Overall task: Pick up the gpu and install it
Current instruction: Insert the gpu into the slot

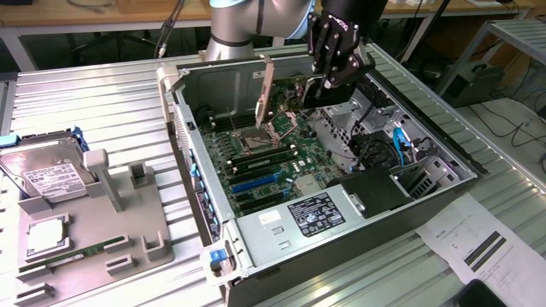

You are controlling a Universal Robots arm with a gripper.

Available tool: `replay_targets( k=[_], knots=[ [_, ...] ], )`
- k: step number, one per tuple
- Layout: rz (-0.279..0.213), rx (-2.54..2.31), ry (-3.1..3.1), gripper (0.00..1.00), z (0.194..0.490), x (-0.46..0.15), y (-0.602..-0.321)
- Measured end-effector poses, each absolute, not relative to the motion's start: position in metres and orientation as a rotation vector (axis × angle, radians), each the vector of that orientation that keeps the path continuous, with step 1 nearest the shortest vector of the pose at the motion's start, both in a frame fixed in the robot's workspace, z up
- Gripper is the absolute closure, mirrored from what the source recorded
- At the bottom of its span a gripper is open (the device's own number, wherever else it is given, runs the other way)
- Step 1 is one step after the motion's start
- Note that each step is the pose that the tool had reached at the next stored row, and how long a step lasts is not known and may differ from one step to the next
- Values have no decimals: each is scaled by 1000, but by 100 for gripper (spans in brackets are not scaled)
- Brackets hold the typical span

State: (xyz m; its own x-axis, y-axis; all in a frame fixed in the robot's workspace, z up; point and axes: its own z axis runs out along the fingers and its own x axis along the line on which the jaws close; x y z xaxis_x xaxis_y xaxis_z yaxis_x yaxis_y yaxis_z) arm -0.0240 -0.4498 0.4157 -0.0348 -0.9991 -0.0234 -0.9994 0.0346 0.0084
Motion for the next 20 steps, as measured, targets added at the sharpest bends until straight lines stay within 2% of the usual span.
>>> replay_targets(
  k=[6, 9, 20],
  knots=[
    [20, -2181, 2258, 73, 412, -23, -447],
    [-12, -2193, 2271, 73, 411, -24, -446],
    [-36, -2186, 2266, 73, 396, -33, -438]
  ],
)
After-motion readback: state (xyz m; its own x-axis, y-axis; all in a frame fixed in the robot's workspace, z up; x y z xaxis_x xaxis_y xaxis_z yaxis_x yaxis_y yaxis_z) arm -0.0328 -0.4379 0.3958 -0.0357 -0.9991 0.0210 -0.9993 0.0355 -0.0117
